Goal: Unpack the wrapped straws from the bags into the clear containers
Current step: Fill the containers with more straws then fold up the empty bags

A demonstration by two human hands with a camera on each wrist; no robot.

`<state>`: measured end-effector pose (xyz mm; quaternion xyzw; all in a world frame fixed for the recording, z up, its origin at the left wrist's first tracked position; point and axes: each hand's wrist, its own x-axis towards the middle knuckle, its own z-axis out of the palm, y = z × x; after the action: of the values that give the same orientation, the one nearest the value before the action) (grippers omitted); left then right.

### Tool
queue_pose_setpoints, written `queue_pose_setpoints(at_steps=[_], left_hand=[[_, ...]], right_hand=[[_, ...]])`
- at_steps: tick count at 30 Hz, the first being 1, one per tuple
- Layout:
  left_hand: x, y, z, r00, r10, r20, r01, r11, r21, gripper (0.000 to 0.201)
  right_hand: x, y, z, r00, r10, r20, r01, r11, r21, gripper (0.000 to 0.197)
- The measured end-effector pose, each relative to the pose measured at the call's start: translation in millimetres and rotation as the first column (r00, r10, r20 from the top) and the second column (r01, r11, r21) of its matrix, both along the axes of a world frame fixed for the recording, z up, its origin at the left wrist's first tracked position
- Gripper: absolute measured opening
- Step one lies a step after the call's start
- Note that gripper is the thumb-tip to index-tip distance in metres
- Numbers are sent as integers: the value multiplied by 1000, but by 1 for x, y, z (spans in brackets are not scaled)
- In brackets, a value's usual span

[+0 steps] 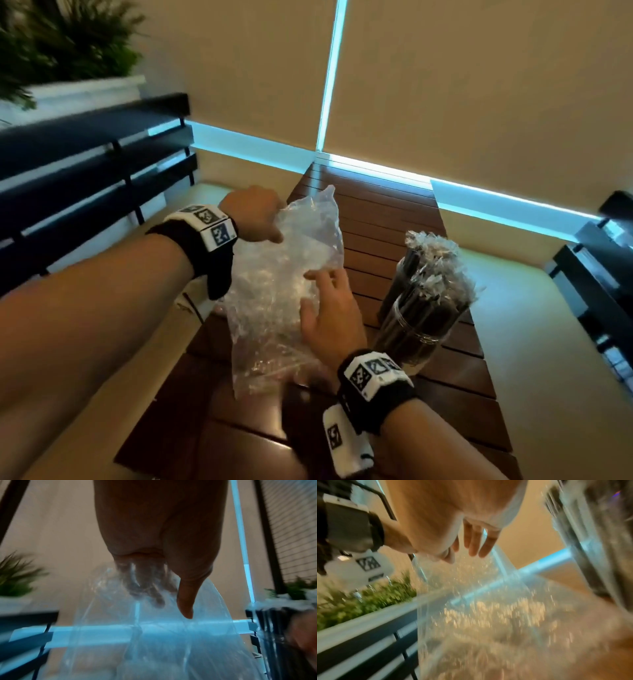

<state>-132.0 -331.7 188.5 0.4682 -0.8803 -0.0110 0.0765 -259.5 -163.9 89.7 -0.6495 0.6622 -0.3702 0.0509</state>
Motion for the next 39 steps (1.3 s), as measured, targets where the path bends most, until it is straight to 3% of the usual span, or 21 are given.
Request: queue_pose_setpoints(at_steps=[2,4,8,10,12,15,18,21,24,26,31,34,36,37,39], left_hand=[[6,27,36,999,-36,12,38,982,-185,28],[13,55,61,997,-75,32,81,929,-361,21],[21,113,78,988,-127,92,156,743,-651,23],[24,138,65,988,-142,66,146,673,-725,26],[27,158,38,988,-152,37,130,664,-737,32],[30,181,-16,993,-100,66,120,832,-542,44],[28,201,-82,970,-125,207,166,967,-194,56],[28,213,-147,962,-159,223,167,986,-17,48],[32,222,-190,954,-243,178,176,930,322,71],[35,227,-209,936,-269,227,144,881,450,76],[34,219,-221,891,-316,327,136,871,473,81],[36,206,-208,873,-396,284,241,857,455,63],[37,198,-202,892,-398,213,281,859,428,46],[39,194,-200,913,-370,173,271,866,420,38],[45,189,-197,951,-297,88,230,867,443,33]], right_hand=[[5,1,43,999,-43,-8,40,968,-246,50],[8,4,83,991,-97,-87,57,922,-384,66],[17,21,137,907,-197,-372,37,917,-396,84],[19,31,143,815,-252,-523,58,932,-359,76],[20,39,135,724,-293,-624,75,933,-351,50],[19,54,97,636,-141,-758,43,988,-148,31],[14,71,33,672,148,-726,28,974,224,35],[6,92,-32,793,275,-543,17,882,471,54],[-3,109,-80,787,435,-437,-32,736,676,79],[-7,114,-102,806,477,-349,-55,649,759,83],[-10,111,-122,867,444,-224,-101,597,796,80],[-18,117,-120,882,443,-160,-230,702,674,63],[-24,123,-117,901,413,-129,-287,793,538,35],[-26,124,-116,911,390,-135,-281,825,490,22],[-28,123,-112,938,318,-139,-219,854,472,16]])
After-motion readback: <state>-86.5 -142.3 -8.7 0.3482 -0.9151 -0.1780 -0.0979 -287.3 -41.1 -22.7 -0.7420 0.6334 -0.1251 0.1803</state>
